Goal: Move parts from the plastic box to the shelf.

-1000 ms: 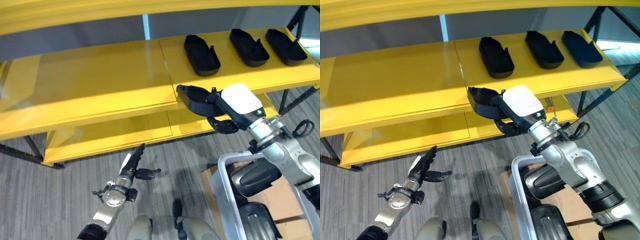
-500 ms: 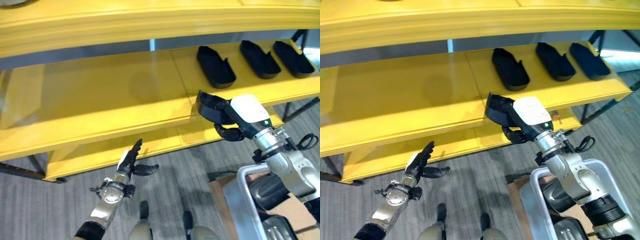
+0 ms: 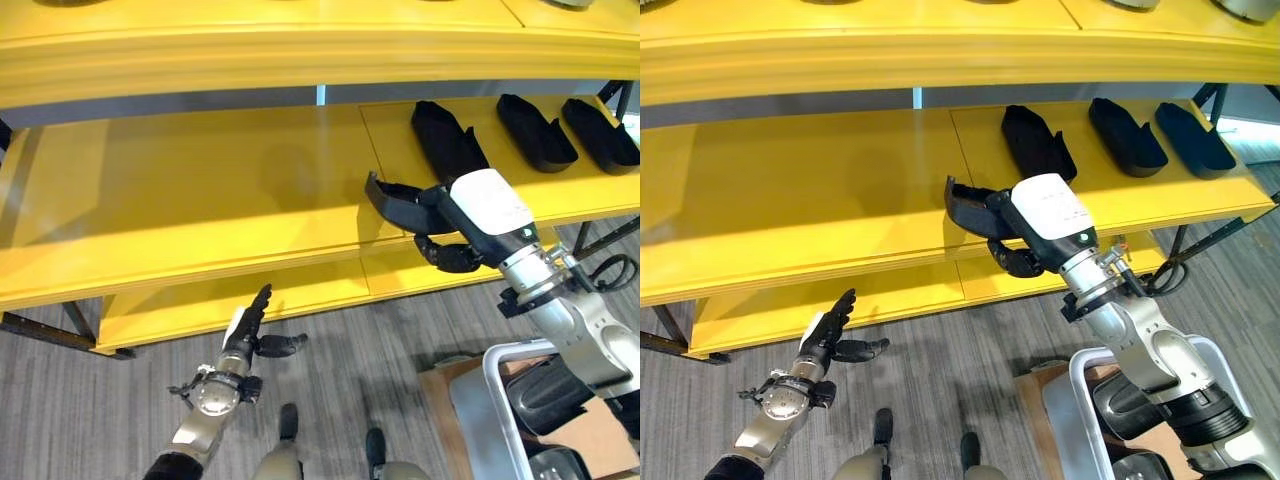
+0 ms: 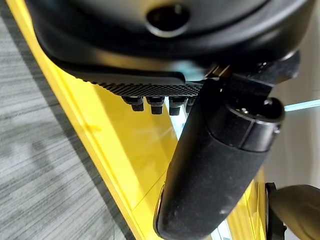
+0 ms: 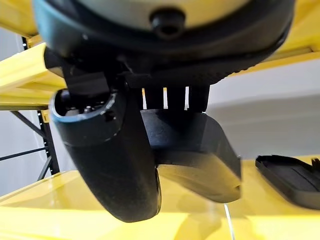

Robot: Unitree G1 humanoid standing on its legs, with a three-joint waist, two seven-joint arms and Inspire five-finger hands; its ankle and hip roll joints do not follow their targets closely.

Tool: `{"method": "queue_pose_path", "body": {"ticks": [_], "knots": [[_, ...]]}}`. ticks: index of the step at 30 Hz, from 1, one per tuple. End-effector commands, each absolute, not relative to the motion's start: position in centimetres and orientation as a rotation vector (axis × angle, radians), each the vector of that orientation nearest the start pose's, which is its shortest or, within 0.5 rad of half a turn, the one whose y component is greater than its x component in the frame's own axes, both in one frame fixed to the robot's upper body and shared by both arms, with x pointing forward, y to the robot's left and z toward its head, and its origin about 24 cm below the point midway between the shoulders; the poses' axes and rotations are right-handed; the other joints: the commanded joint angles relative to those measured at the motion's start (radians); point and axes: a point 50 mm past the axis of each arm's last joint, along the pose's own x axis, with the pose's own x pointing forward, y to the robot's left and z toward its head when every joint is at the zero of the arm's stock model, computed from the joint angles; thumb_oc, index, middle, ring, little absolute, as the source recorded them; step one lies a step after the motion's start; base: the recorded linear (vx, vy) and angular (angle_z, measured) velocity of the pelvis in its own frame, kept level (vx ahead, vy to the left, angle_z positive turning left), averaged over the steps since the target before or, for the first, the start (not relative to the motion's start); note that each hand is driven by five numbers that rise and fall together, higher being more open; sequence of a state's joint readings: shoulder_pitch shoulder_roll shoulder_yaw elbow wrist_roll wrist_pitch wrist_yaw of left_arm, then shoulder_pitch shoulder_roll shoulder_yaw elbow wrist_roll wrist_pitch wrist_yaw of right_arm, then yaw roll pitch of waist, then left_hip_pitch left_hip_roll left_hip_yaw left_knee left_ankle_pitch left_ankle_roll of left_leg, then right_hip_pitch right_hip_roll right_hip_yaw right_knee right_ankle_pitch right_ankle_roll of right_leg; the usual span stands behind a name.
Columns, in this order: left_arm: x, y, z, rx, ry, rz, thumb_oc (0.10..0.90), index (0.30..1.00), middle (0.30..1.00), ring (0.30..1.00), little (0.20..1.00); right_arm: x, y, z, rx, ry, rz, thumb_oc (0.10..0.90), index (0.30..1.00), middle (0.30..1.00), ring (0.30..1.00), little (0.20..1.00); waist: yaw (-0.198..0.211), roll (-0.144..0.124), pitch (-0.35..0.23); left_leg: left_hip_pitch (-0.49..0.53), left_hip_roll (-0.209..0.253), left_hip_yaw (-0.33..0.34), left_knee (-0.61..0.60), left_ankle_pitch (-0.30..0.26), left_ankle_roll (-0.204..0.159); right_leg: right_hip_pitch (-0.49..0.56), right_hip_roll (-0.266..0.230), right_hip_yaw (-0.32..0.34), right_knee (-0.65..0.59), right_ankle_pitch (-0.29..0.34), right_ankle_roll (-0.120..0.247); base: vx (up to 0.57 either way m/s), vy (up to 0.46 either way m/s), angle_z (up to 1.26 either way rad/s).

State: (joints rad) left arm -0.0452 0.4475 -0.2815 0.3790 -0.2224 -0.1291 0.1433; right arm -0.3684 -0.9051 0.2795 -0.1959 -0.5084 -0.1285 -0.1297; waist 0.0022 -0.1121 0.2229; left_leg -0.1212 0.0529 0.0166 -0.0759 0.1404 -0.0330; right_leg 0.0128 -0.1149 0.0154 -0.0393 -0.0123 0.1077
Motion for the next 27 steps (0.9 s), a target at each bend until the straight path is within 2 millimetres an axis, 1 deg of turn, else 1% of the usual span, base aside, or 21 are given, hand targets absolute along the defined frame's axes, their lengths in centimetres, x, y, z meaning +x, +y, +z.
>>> {"method": "queue_pose_path", "body": {"ticks": [1,3,6,7,8,9,10,11,12,13,14,15,17,19,23,24,25,26,27], "knots": [[25.7,20.8,1.6,0.303,0.066,-0.03,0.9,1.0,1.0,1.0,1.0,26.9,-15.5,25.7,-1.26,-1.053,0.085,0.4,0.3,0.3,0.3,0.3,0.019,-0.02,-0.138,0.006,0.089,0.023,0.073,-0.061,-0.045,-0.038,-0.078,-0.013,0.074,0.045,0.073,0.0,0.0,0.0],[25.5,21.0,1.5,0.302,0.069,-0.025,0.9,1.0,1.0,1.0,1.0,27.0,-14.7,26.2,-1.266,-1.087,0.109,0.4,0.3,0.3,0.3,0.3,0.028,-0.023,-0.138,0.008,0.093,0.017,0.073,-0.06,-0.048,-0.031,-0.075,-0.017,0.071,0.042,0.069,0.01,-0.019,0.07],[25.5,21.1,1.6,0.301,0.066,-0.016,0.9,1.0,1.0,1.0,1.0,27.4,-14.0,26.6,-1.256,-1.1,0.126,0.4,0.3,0.3,0.3,0.3,0.04,-0.025,-0.134,0.006,0.095,0.01,0.073,-0.057,-0.051,-0.027,-0.071,-0.028,0.069,0.039,0.067,-0.01,-0.031,0.12],[25.5,21.2,1.6,0.305,0.066,-0.017,0.9,1.0,1.0,1.0,1.0,27.9,-13.4,26.5,-1.237,-1.086,0.152,0.4,0.3,0.3,0.3,0.3,0.053,-0.028,-0.126,-0.001,0.097,0.002,0.075,-0.054,-0.054,-0.028,-0.069,-0.035,0.07,0.037,0.065,-0.02,-0.033,0.16],[25.5,21.2,1.6,0.305,0.065,-0.015,0.9,1.0,1.0,1.0,1.0,28.0,-13.4,26.5,-1.237,-1.087,0.153,0.4,0.3,0.3,0.3,0.3,0.051,-0.027,-0.125,-0.002,0.097,0.002,0.075,-0.054,-0.054,-0.028,-0.069,-0.035,0.07,0.037,0.065,-0.03,-0.036,0.09],[25.5,21.2,1.6,0.306,0.066,-0.018,0.9,1.0,1.0,1.0,1.0,28.4,-13.2,26.3,-1.231,-1.067,0.167,0.4,0.3,0.3,0.3,0.3,0.058,-0.03,-0.12,-0.007,0.097,-0.002,0.076,-0.052,-0.055,-0.03,-0.068,-0.037,0.071,0.038,0.064,-0.02,-0.047,0.11],[25.5,21.2,1.7,0.307,0.062,-0.021,0.9,1.0,1.0,1.0,1.0,29.2,-12.6,26.0,-1.214,-1.037,0.195,0.4,0.3,0.3,0.3,0.3,0.075,-0.034,-0.103,-0.017,0.1,-0.014,0.079,-0.055,-0.058,-0.03,-0.067,-0.047,0.072,0.03,0.063,-0.04,-0.065,0.2],[25.5,21.3,1.7,0.308,0.064,-0.022,0.9,1.0,1.0,1.0,1.0,29.7,-12.3,25.9,-1.224,-1.017,0.205,0.4,0.3,0.3,0.3,0.3,0.085,-0.037,-0.094,-0.026,0.101,-0.021,0.082,-0.052,-0.06,-0.032,-0.066,-0.053,0.072,0.03,0.061,-0.03,-0.054,0.19],[25.5,21.3,1.7,0.307,0.063,-0.02,0.9,1.0,1.0,1.0,1.0,29.8,-12.3,25.9,-1.224,-1.019,0.206,0.4,0.3,0.3,0.3,0.3,0.083,-0.036,-0.093,-0.026,0.101,-0.022,0.083,-0.053,-0.061,-0.031,-0.066,-0.054,0.072,0.029,0.06,-0.03,-0.041,0.16],[25.5,21.3,1.8,0.306,0.062,-0.024,0.9,1.0,1.0,1.0,1.0,30.1,-12.1,25.9,-1.239,-1.009,0.208,0.4,0.3,0.3,0.3,0.3,0.089,-0.038,-0.083,-0.034,0.1,-0.028,0.086,-0.05,-0.062,-0.033,-0.065,-0.061,0.072,0.03,0.059,-0.03,-0.061,0.18],[25.5,21.5,1.8,0.306,0.064,-0.023,0.9,1.0,1.0,1.0,1.0,30.6,-11.8,25.8,-1.26,-0.993,0.216,0.4,0.3,0.3,0.3,0.3,0.107,-0.04,-0.068,-0.053,0.101,-0.043,0.089,-0.043,-0.065,-0.035,-0.064,-0.076,0.069,0.032,0.057,-0.04,-0.06,0.23],[25.5,21.5,1.8,0.306,0.064,-0.023,0.9,1.0,1.0,1.0,1.0,30.6,-11.8,25.8,-1.26,-0.994,0.216,0.4,0.3,0.3,0.3,0.3,0.105,-0.039,-0.068,-0.054,0.101,-0.044,0.089,-0.043,-0.065,-0.035,-0.064,-0.077,0.069,0.032,0.057,-0.04,-0.064,0.23],[25.4,21.8,2.0,0.309,0.057,-0.023,0.9,1.0,1.0,1.0,1.0,31.4,-11.5,25.8,-1.293,-0.97,0.219,0.4,0.3,0.3,0.3,0.3,0.13,-0.04,-0.048,-0.084,0.1,-0.063,0.09,-0.03,-0.071,-0.04,-0.063,-0.098,0.063,0.035,0.054,-0.04,-0.063,0.28],[25.6,21.9,2.3,0.319,0.047,-0.028,0.9,1.0,1.0,1.0,1.0,32.6,-11.9,25.9,-1.339,-0.923,0.196,0.4,0.3,0.3,0.3,0.3,0.153,-0.04,-0.028,-0.114,0.096,-0.086,0.089,-0.019,-0.074,-0.052,-0.062,-0.12,0.058,0.039,0.053,-0.04,-0.063,0.35],[25.9,21.8,2.9,0.315,0.021,-0.028,0.9,1.0,1.0,1.0,1.0,34.5,-12.4,25.6,-1.402,-0.839,0.158,0.4,0.3,0.3,0.3,0.3,0.178,-0.028,0.006,-0.16,0.092,-0.119,0.084,0.0,-0.08,-0.069,-0.065,-0.154,0.053,0.043,0.053,-0.03,-0.036,0.27],[26.2,21.7,3.2,0.304,0.005,-0.028,0.9,1.0,1.0,1.0,1.0,35.6,-12.9,25.3,-1.446,-0.78,0.13,0.4,0.3,0.3,0.3,0.3,0.194,-0.021,0.022,-0.181,0.087,-0.134,0.081,0.011,-0.083,-0.077,-0.067,-0.17,0.05,0.044,0.053,-0.02,-0.041,0.31],[26.2,21.7,3.4,0.3,-0.001,-0.03,0.9,1.0,1.0,1.0,1.0,36.1,-13.2,25.4,-1.473,-0.755,0.114,0.4,0.3,0.3,0.3,0.3,0.203,-0.018,0.029,-0.189,0.086,-0.14,0.078,0.014,-0.083,-0.079,-0.068,-0.176,0.048,0.045,0.053,-0.01,-0.032,0.23],[26.3,21.7,3.4,0.298,-0.003,-0.029,0.9,1.0,1.0,1.0,1.0,36.1,-13.2,25.5,-1.474,-0.757,0.114,0.4,0.3,0.3,0.3,0.3,0.201,-0.017,0.03,-0.19,0.086,-0.141,0.078,0.015,-0.083,-0.08,-0.067,-0.177,0.048,0.045,0.053,0.01,-0.013,0.16],[26.3,21.6,3.5,0.293,-0.007,-0.035,0.9,1.0,1.0,1.0,1.0,36.9,-13.8,25.4,-1.487,-0.71,0.081,0.4,0.3,0.3,0.3,0.3,0.208,-0.011,0.035,-0.199,0.082,-0.146,0.074,0.02,-0.084,-0.083,-0.07,-0.185,0.044,0.048,0.054,0.02,-0.002,0.19]]}}
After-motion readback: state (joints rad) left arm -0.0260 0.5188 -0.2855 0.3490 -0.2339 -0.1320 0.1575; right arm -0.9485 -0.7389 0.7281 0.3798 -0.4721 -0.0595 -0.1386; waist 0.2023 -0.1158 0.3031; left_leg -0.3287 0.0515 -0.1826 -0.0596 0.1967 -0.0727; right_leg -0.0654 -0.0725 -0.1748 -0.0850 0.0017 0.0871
